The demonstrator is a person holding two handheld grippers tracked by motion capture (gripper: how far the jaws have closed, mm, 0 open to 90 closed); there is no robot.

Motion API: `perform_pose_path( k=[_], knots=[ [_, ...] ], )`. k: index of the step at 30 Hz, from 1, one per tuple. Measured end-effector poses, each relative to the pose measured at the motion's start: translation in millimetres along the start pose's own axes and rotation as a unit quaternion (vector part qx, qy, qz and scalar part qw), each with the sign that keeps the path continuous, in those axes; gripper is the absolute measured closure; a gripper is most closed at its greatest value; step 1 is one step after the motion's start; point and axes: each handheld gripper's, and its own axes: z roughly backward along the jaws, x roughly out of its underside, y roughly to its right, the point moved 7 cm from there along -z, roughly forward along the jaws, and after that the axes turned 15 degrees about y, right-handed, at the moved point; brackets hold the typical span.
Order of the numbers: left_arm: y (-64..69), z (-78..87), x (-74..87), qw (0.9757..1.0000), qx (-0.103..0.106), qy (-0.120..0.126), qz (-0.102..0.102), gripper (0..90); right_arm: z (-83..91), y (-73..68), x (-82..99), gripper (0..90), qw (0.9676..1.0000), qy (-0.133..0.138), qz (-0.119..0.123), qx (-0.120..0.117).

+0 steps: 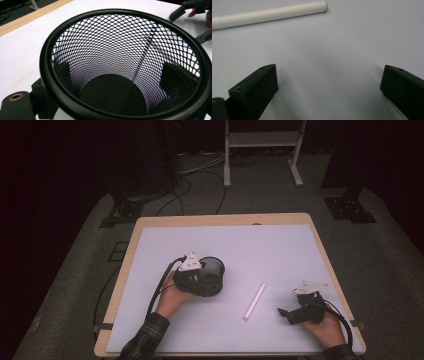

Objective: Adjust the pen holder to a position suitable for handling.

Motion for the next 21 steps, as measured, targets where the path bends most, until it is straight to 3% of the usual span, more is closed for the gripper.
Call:
perform_pose_path(
  k=[10,21],
  knots=[
    [20.2,-14.4,0.0,0.9997,0.024,-0.005,-0.005,9.5,0.0,0.0,0.0,0.2,1.0,0.0,0.0,0.0],
    [32.4,-27.4,5.5,0.999,0.04,-0.015,-0.013,9.5,0.0,0.0,0.0,0.2,1.0,0.0,0.0,0.0]
  ],
)
